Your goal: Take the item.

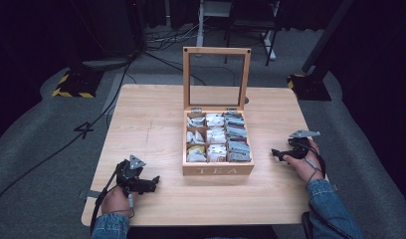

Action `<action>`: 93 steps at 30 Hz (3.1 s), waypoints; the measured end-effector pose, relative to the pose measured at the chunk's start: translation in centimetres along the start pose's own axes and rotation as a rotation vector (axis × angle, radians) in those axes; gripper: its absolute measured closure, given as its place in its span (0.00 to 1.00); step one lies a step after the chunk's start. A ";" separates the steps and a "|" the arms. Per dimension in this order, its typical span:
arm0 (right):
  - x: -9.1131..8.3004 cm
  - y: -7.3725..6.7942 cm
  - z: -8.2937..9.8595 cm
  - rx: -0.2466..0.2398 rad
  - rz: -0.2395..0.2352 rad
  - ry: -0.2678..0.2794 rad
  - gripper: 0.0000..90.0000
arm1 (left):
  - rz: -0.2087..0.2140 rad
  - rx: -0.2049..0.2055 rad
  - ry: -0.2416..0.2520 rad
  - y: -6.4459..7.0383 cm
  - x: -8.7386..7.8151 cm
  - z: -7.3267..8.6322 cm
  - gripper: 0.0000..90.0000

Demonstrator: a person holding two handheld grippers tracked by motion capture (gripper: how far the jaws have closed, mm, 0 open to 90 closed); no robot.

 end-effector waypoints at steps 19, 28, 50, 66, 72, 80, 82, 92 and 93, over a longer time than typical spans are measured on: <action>-0.1 -0.1 0.0 -0.007 -0.013 0.005 0.10 | 0.003 -0.001 0.001 0.0 0.0 0.0 0.00; -1.1 -0.9 -0.7 0.073 -0.037 -0.010 0.31 | 0.004 -0.004 0.001 0.1 0.0 0.0 0.00; -4.4 -6.2 -5.7 -0.015 -0.155 0.068 0.33 | 0.032 0.032 0.008 0.1 0.4 -0.4 0.00; -5.9 -11.2 -9.2 -0.055 -0.277 0.132 0.36 | 0.035 0.034 0.007 0.0 0.4 -0.5 0.00; -6.2 -13.1 -10.2 -0.077 -0.304 0.136 0.37 | 0.035 0.034 0.007 0.1 0.4 -0.5 0.00; -5.7 -14.9 -11.3 -0.089 -0.341 0.136 0.40 | 0.035 0.034 0.007 0.0 0.4 -0.5 0.00; -5.5 -15.2 -11.5 -0.096 -0.338 0.132 0.41 | 0.035 0.034 0.007 0.0 0.4 -0.5 0.00; -3.6 -18.3 -12.8 -0.131 -0.392 0.115 0.45 | 0.034 0.033 0.006 0.1 0.4 -0.5 0.00; -3.5 -18.5 -12.9 -0.134 -0.396 0.114 0.45 | 0.034 0.033 0.006 0.1 0.4 -0.5 0.00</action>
Point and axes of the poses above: each handheld gripper's, and its own axes: x roughly forward along the jaws, z roughly out of its underside, y roughly to its right, the point moved 8 cm from there along x, roughly forward along the jaws, and after that the axes turned 9 degrees about -z, right-handed, at the moved point
